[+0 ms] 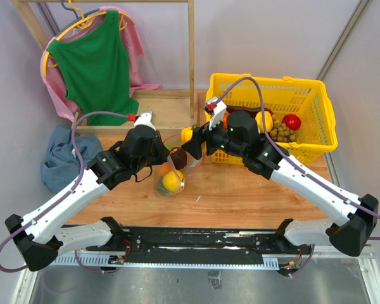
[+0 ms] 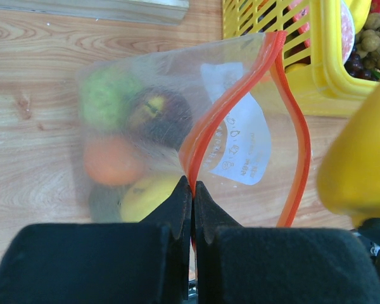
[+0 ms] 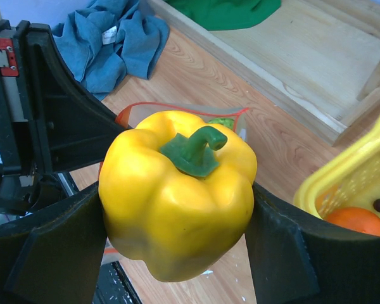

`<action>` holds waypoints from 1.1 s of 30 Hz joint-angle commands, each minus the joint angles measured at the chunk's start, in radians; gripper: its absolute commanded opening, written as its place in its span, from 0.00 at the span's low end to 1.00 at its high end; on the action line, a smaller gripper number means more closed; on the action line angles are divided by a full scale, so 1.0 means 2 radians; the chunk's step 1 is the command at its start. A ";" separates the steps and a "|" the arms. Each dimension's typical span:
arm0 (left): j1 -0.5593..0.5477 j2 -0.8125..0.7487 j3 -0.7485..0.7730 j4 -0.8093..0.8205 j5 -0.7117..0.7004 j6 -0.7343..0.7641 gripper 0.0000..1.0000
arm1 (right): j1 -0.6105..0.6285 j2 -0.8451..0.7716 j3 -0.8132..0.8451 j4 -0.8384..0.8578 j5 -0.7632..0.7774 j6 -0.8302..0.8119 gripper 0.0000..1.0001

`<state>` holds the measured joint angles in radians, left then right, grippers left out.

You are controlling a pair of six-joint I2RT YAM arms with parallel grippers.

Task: Place the food in the zip-top bag and seal the zipper
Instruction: Place the fake vegetable in the zipper food storage bag.

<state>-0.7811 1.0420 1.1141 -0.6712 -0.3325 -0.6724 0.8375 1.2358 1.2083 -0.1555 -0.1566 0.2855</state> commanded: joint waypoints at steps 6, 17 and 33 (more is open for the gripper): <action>0.003 -0.012 0.003 0.029 0.009 0.008 0.00 | 0.017 0.059 -0.007 0.040 -0.008 0.006 0.67; 0.003 -0.018 -0.003 0.030 0.005 0.006 0.00 | 0.018 0.086 0.002 0.032 -0.026 0.014 0.86; 0.003 -0.032 -0.018 0.025 -0.014 -0.002 0.00 | 0.019 0.028 0.025 -0.082 0.047 -0.008 0.86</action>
<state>-0.7811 1.0084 1.0805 -0.6510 -0.3305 -0.6708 0.8593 1.3624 1.2205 -0.2127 -0.1543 0.2966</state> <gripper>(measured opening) 0.011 0.870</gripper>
